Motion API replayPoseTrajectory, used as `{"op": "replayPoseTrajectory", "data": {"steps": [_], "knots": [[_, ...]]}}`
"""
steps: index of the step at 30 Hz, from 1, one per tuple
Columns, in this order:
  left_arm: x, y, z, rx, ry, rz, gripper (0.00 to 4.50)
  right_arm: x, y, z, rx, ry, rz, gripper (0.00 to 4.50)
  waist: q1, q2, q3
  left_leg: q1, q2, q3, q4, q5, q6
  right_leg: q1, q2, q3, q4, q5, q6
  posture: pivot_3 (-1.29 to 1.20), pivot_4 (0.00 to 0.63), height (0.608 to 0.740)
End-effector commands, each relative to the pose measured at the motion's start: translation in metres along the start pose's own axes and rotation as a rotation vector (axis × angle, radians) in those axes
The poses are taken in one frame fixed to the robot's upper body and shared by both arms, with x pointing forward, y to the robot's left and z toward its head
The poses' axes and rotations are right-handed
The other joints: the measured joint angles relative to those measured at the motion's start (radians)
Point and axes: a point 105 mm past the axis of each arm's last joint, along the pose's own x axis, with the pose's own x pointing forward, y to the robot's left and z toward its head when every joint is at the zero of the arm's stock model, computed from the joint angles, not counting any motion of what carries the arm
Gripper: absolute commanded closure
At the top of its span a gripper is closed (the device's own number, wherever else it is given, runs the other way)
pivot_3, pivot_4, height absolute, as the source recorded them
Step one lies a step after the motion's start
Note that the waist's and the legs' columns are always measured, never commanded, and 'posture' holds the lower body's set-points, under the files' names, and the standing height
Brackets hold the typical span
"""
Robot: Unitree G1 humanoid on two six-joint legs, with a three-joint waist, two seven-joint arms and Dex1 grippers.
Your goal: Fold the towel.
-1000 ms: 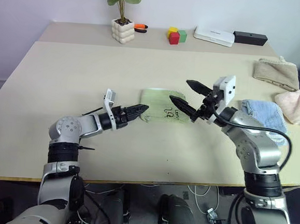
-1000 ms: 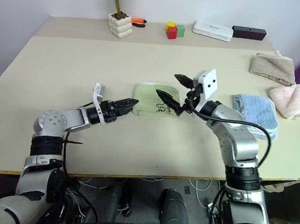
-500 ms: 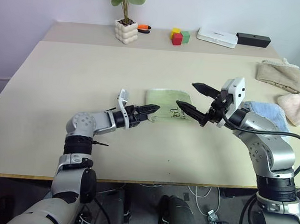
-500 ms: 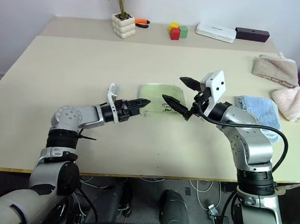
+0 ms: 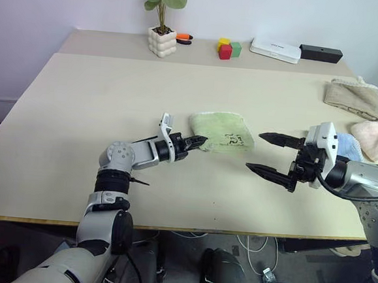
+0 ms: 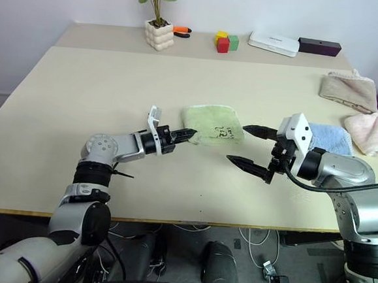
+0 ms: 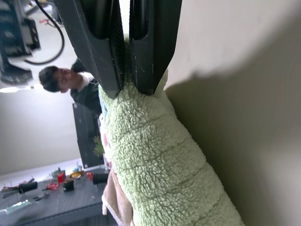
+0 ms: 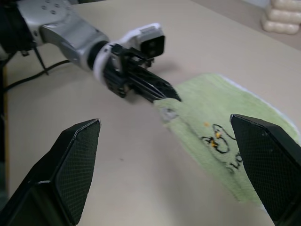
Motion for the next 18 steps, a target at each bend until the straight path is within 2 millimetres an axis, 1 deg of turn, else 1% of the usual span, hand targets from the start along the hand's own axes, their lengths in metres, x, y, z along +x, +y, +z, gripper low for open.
{"op": "replayPoseTrajectory", "data": {"steps": [1, 3, 4, 5, 7, 11, 12, 13, 15, 16, 18], "knots": [[-0.025, 0.022, 0.045, 0.127, -0.217, 0.157, 4.45, -0.009, -0.002, 0.01, -0.068, -0.004, -0.015, 0.0, -0.004, 0.0, 0.0, 0.0, 0.0, 0.0, 0.0, 0.0, 0.0, 0.0, 0.0, 0.0, 0.0, 0.0, 0.0, 0.0, 0.15, 0.74], [-0.046, 0.022, 0.077, 0.125, -0.413, 0.166, 4.45, -0.006, -0.001, 0.011, -0.067, -0.01, -0.011, 0.0, -0.013, 0.0, 0.0, 0.0, 0.0, 0.0, -0.001, 0.0, 0.0, -0.001, 0.001, 0.0, 0.0, 0.0, -0.001, 0.0, 0.15, 0.74], [-0.055, 0.023, 0.086, 0.131, -0.47, 0.172, 4.45, -0.004, -0.001, 0.011, -0.066, -0.012, -0.008, 0.0, -0.018, 0.0, 0.0, 0.0, 0.0, 0.0, -0.002, 0.0, 0.0, -0.002, 0.001, 0.001, 0.0, 0.001, 0.0, 0.0, 0.15, 0.74], [-0.065, 0.025, 0.092, 0.177, -0.497, 0.195, 4.45, -0.002, -0.001, 0.01, -0.064, -0.014, -0.005, 0.0, -0.024, 0.0, 0.0, 0.0, 0.0, 0.0, -0.002, 0.0, 0.0, -0.003, 0.001, 0.001, 0.001, 0.001, 0.001, 0.0, 0.15, 0.74], [-0.083, 0.031, 0.1, 0.256, -0.534, 0.245, 4.45, 0.002, -0.002, 0.009, -0.062, -0.018, 0.0, 0.0, -0.027, 0.0, 0.0, -0.001, 0.0, 0.0, -0.004, 0.0, 0.0, -0.006, 0.002, 0.001, 0.001, 0.001, 0.001, 0.0, 0.15, 0.74], [-0.124, 0.045, 0.122, 0.248, -0.713, 0.336, 4.45, 0.01, -0.007, 0.009, -0.066, -0.025, 0.013, 0.0, -0.015, -0.001, 0.001, -0.003, -0.001, 0.0, -0.003, 0.0, 0.0, -0.006, 0.001, 0.001, 0.001, 0.001, 0.001, 0.0, 0.15, 0.74], [-0.132, 0.047, 0.125, 0.255, -0.748, 0.353, 4.45, 0.012, -0.008, 0.009, -0.067, -0.027, 0.017, 0.0, -0.01, -0.001, 0.001, -0.004, -0.001, -0.001, -0.002, 0.0, 0.0, -0.006, 0.001, 0.001, 0.001, 0.001, 0.001, 0.0, 0.15, 0.74], [-0.136, 0.047, 0.127, 0.258, -0.769, 0.363, 4.45, 0.013, -0.009, 0.009, -0.068, -0.028, 0.019, 0.0, -0.007, -0.001, 0.001, -0.004, -0.001, -0.001, -0.001, 0.0, 0.0, -0.006, 0.001, 0.001, 0.001, 0.001, 0.001, 0.0, 0.15, 0.74], [-0.162, 0.05, 0.136, 0.26, -0.904, 0.42, 4.45, 0.018, -0.01, 0.01, -0.075, -0.031, 0.034, 0.0, -0.001, -0.002, 0.001, -0.005, 0.0, -0.001, -0.001, 0.0, 0.0, -0.006, 0.001, 0.001, 0.0, 0.001, 0.001, 0.0, 0.15, 0.74], [-0.178, 0.051, 0.14, 0.269, -0.996, 0.464, 4.45, 0.02, -0.011, 0.01, -0.079, -0.032, 0.044, 0.0, -0.002, -0.002, 0.001, -0.004, 0.0, -0.001, -0.001, 0.0, 0.0, -0.006, 0.001, 0.001, 0.0, 0.001, 0.001, 0.0, 0.15, 0.74], [-0.202, 0.056, 0.138, 0.263, -1.119, 0.552, 4.45, 0.023, -0.012, 0.01, -0.083, -0.032, 0.059, 0.0, -0.003, -0.002, 0.001, -0.004, 0.0, -0.001, -0.001, 0.0, 0.0, -0.006, 0.0, 0.001, 0.0, 0.001, 0.001, 0.0, 0.15, 0.74]]}}
